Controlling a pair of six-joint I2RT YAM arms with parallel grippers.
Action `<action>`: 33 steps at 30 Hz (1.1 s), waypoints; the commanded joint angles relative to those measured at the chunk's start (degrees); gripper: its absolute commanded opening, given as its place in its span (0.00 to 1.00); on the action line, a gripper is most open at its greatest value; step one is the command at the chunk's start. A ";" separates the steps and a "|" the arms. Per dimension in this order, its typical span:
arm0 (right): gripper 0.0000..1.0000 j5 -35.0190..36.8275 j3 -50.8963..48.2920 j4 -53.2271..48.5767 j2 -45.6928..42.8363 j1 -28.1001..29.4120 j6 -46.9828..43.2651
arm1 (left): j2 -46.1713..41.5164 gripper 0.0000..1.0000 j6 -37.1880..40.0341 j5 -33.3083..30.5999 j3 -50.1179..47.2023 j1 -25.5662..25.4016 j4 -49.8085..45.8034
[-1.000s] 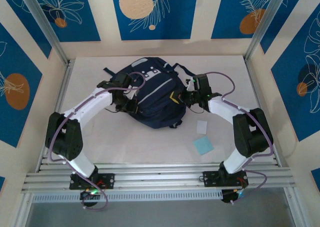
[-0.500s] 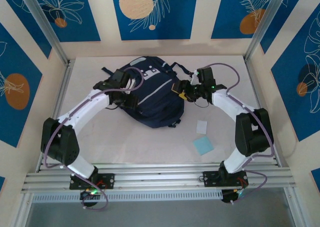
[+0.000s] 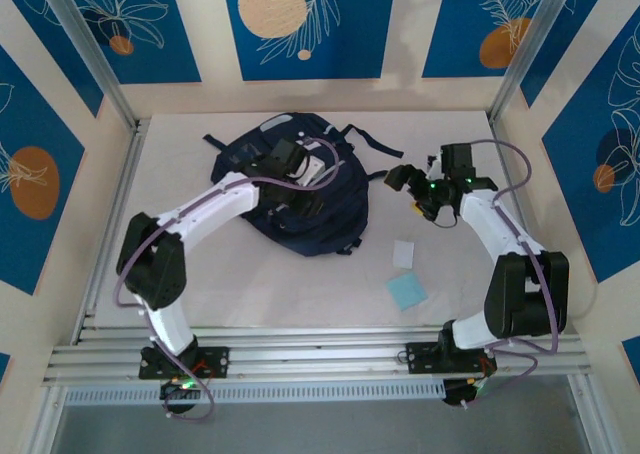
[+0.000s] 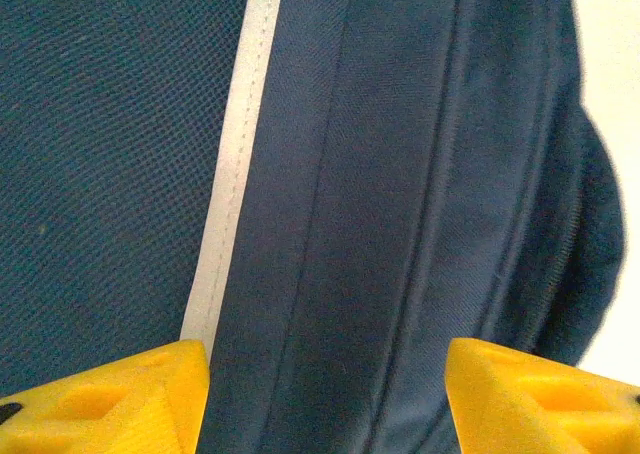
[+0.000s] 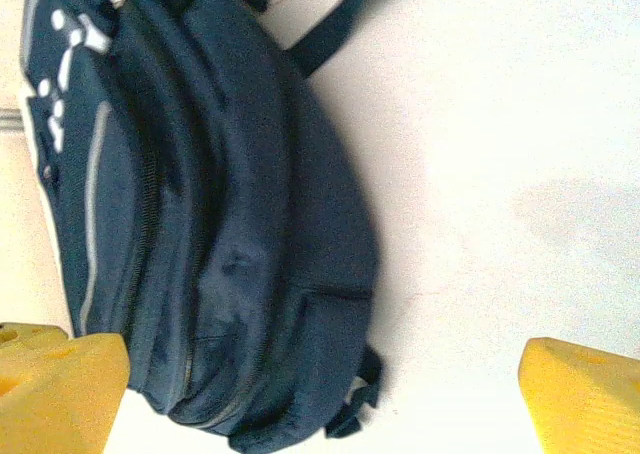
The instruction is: Pack the student bag
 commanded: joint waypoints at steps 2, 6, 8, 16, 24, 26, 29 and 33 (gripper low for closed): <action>1.00 -3.04 -3.32 -2.42 -3.45 -2.42 -1.23 | 3.93 0.62 3.91 -7.53 2.91 -0.45 -0.63; 0.99 -2.41 -5.33 -2.80 -4.90 -3.58 -1.95 | 6.47 0.59 5.10 -10.04 4.03 -0.42 -0.20; 1.00 -0.60 -5.62 -3.60 -5.18 -3.76 -2.83 | 7.47 0.55 5.28 -9.89 4.67 -0.40 -0.32; 0.99 5.82 -6.67 -7.23 -4.43 -3.74 -5.55 | 7.82 0.62 5.19 -1.64 4.28 -1.37 -2.98; 1.00 4.69 -7.43 -5.45 -3.88 -3.83 -4.53 | 9.59 0.60 6.12 -8.38 2.59 -1.34 -2.37; 1.00 4.75 -7.40 -5.30 -3.66 -3.83 -4.49 | 10.57 0.53 6.74 -14.06 3.18 -1.30 -2.14; 1.00 5.32 -7.61 -5.18 -3.39 -3.92 -4.42 | 11.34 0.23 7.12 -19.51 4.29 -1.29 -2.09; 1.00 6.65 -8.23 -5.78 -2.66 -3.83 -5.34 | 9.17 0.00 6.40 -15.54 5.43 -1.29 -2.77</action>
